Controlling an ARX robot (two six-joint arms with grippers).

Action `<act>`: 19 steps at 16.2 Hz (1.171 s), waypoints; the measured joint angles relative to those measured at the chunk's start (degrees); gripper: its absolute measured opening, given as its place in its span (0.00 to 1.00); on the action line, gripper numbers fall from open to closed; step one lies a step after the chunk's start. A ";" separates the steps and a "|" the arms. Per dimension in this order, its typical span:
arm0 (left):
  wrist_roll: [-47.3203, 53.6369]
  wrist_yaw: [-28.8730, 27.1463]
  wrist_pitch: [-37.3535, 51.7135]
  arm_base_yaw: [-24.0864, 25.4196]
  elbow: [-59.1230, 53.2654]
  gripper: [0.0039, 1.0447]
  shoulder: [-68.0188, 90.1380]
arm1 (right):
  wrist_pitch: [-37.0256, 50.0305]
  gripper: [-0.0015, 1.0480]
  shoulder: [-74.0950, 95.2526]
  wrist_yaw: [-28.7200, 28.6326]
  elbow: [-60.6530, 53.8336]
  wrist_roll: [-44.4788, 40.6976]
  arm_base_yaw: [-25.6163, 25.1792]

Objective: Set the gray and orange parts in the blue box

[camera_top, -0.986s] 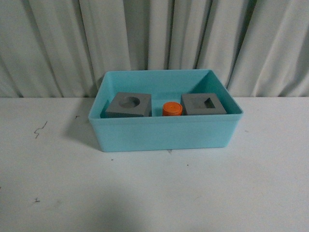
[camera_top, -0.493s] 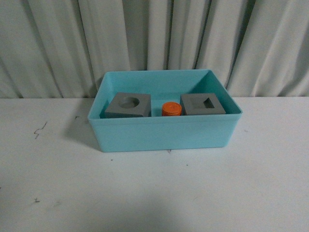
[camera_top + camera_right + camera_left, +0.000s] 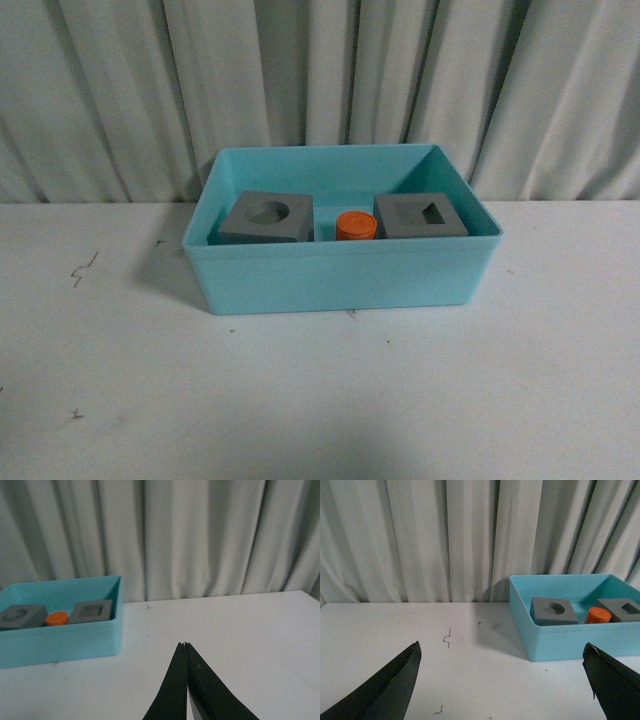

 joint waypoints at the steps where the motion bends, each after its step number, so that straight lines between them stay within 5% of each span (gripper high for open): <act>1: 0.00 0.00 -0.02 0.00 0.00 0.94 0.00 | -0.02 0.02 -0.02 -0.46 0.00 0.02 -0.52; 8: 0.00 0.00 0.00 0.00 0.00 0.94 0.00 | -0.09 0.02 -0.02 -1.36 0.00 0.00 -0.07; 15: 0.00 0.00 0.00 0.00 0.00 0.94 0.00 | -0.09 0.89 -0.02 -1.36 0.00 -0.02 -0.07; 16: 0.00 0.00 0.00 0.00 0.00 0.94 0.00 | -0.09 0.95 -0.02 -1.36 0.00 -0.02 -0.07; 19: 0.00 0.00 0.00 0.00 0.00 0.94 0.00 | -0.09 0.94 -0.02 -1.36 0.00 -0.02 -0.07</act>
